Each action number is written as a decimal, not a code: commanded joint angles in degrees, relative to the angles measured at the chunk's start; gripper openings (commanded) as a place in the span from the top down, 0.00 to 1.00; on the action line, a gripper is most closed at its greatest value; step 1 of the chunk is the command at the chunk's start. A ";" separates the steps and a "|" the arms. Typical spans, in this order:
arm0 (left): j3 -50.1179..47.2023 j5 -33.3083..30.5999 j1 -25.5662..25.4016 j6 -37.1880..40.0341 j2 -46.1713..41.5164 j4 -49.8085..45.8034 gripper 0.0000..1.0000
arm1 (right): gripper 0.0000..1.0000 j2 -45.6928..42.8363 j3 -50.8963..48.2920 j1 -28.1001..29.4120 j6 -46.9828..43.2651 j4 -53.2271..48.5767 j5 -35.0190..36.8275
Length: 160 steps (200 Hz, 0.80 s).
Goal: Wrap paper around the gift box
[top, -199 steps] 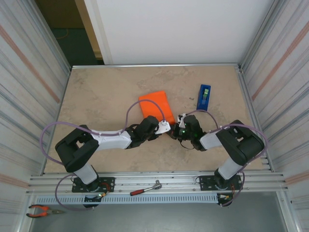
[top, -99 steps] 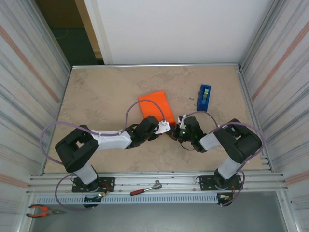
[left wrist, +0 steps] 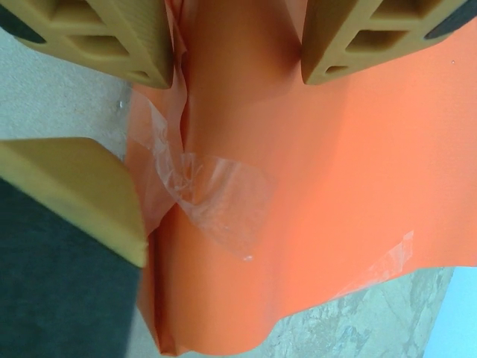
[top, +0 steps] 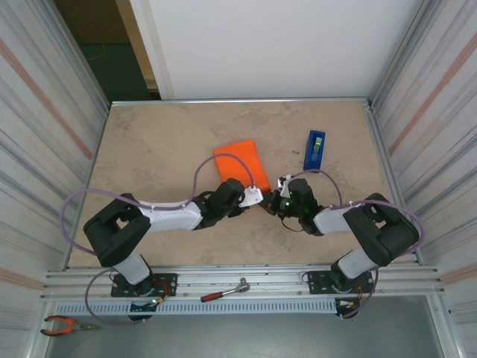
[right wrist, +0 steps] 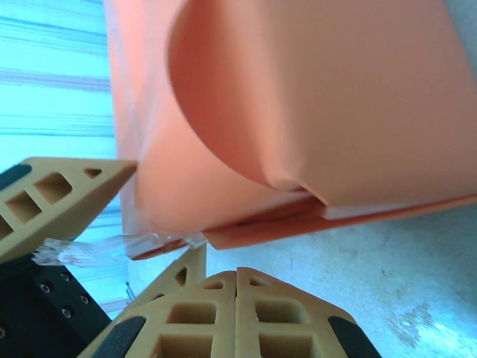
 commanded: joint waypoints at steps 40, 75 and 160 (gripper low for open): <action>0.75 3.27 0.77 -1.51 -1.78 -5.20 0.52 | 1.00 3.37 0.99 2.96 -1.20 0.59 0.60; 0.48 3.11 0.86 -1.40 -1.72 -5.06 0.52 | 1.00 7.43 1.36 4.35 -0.12 3.92 1.99; 0.47 3.26 1.02 -1.88 -2.29 -5.23 0.53 | 1.00 14.53 5.02 3.69 1.63 8.66 2.38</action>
